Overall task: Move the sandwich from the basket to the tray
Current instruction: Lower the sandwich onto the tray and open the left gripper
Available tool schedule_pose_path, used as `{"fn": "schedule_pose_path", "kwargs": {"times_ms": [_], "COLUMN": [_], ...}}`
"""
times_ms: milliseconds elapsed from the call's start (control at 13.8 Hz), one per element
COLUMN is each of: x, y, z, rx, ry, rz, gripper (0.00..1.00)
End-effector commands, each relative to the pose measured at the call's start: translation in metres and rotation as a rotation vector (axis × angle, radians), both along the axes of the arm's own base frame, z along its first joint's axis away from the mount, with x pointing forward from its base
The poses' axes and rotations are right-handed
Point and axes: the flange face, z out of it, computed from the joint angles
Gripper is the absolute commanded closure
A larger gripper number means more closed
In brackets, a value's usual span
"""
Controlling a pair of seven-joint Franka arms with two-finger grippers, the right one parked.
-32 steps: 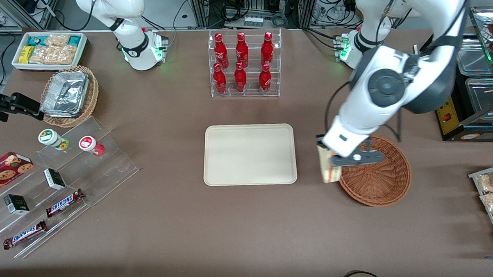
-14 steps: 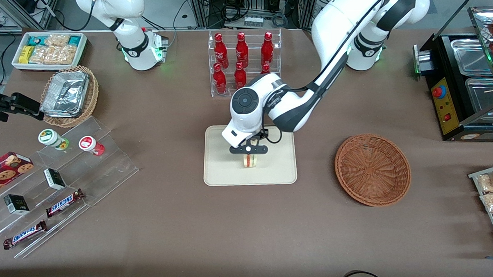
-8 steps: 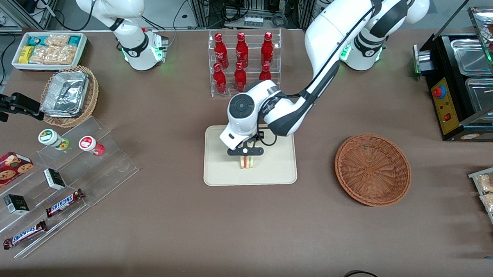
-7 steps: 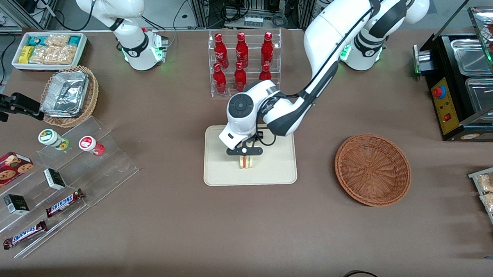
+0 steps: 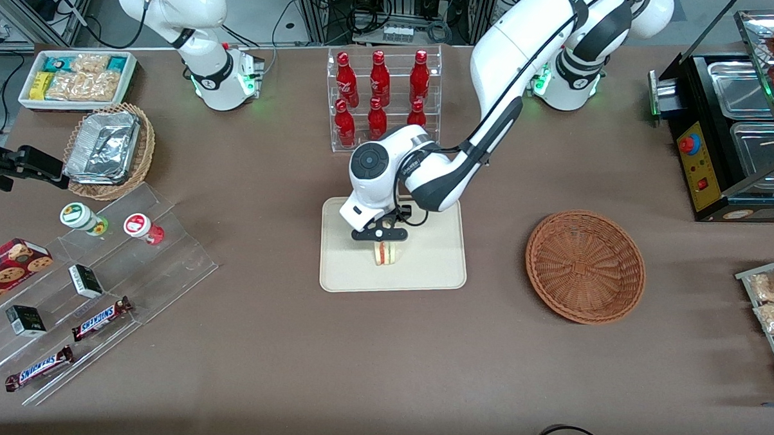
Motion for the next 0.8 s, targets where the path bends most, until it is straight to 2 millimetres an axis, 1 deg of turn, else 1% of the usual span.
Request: {"fn": "schedule_pose_path", "kwargs": {"times_ms": [0,72,145,217,362,507,579,651,724], "x": [0.006,0.008,0.009,0.013,0.024,0.026,0.031,0.037,0.036], "y": [-0.003,-0.002,0.0,0.005,0.021,0.035,0.047,0.06,0.065], "z": [0.015,0.024,0.04,0.05,0.087,0.128,0.149,0.164,0.182], "rx": [-0.002,-0.008,-0.015,-0.004,0.006,0.016,0.022,0.032,0.031], "ry": [-0.034,-0.04,-0.044,-0.039,-0.048,-0.062,-0.07,-0.071,-0.079], "rz": [0.024,0.029,0.034,0.043,0.058,0.072,0.084,0.106,0.097], "gripper": [0.0,0.0,0.0,0.0,0.0,0.0,0.0,0.0,0.0]}}
